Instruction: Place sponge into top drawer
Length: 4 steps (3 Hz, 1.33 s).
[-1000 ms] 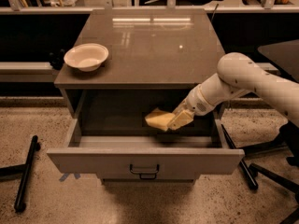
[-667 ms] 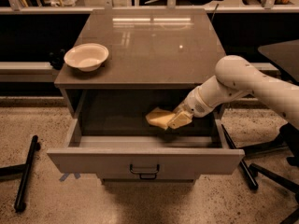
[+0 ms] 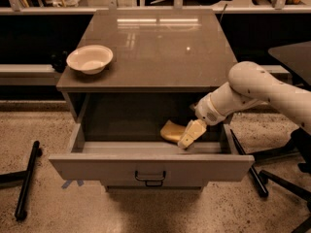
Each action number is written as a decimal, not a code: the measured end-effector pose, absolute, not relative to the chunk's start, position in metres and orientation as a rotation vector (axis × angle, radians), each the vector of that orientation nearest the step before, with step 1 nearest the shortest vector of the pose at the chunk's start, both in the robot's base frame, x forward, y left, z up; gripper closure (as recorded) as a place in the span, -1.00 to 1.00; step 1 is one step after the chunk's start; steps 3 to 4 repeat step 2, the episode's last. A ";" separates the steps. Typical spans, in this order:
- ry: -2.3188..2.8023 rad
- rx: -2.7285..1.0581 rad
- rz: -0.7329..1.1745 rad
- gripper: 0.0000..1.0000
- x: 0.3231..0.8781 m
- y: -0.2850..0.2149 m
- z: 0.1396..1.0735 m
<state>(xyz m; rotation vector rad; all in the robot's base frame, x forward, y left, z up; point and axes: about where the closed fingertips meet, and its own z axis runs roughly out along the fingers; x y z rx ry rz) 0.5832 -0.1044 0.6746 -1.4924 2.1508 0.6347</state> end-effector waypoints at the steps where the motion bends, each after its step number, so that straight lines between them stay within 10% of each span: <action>1: 2.076 -1.454 0.696 -1.00 0.573 -0.114 0.694; 4: 1.984 -1.416 0.747 -1.00 0.552 -0.124 0.723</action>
Offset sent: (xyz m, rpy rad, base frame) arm -0.0619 -0.0429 0.0927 0.2964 -0.1279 0.0108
